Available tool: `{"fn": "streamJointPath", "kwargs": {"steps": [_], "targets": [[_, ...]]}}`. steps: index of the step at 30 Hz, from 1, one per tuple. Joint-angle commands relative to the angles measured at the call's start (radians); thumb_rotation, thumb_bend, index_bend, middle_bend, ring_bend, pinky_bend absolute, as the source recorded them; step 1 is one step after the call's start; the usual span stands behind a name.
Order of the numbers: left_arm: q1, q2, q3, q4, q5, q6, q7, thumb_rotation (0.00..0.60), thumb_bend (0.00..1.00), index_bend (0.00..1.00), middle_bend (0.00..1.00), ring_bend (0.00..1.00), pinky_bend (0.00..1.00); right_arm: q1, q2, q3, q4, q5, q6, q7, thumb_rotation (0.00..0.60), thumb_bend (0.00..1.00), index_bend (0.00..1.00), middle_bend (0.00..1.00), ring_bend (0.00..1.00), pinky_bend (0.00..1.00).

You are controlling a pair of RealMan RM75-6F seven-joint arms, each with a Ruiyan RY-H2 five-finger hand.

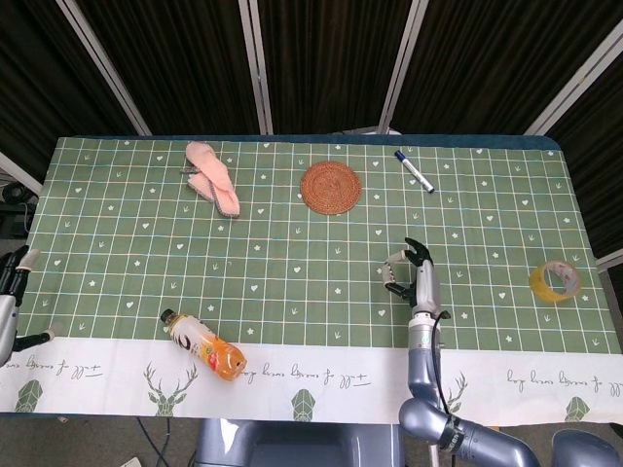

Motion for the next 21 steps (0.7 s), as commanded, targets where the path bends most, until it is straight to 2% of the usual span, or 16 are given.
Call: {"fn": "streamJointPath", "kwargs": {"steps": [1, 21], "targets": [[0.0, 0.0, -0.002, -0.002, -0.001, 0.001, 0.0, 0.6, 0.04, 0.0, 0.0, 0.0, 0.0, -0.001, -0.003, 0.003, 0.005, 0.003, -0.003, -0.003, 0.6, 0.41, 0.59, 0.12, 0.0, 0.0], [-0.005, -0.002, -0.009, -0.008, -0.003, -0.001, 0.005, 0.6, 0.04, 0.0, 0.0, 0.0, 0.0, 0.012, -0.039, 0.03, 0.056, 0.032, -0.038, -0.013, 0.6, 0.41, 0.59, 0.12, 0.0, 0.0]]}}
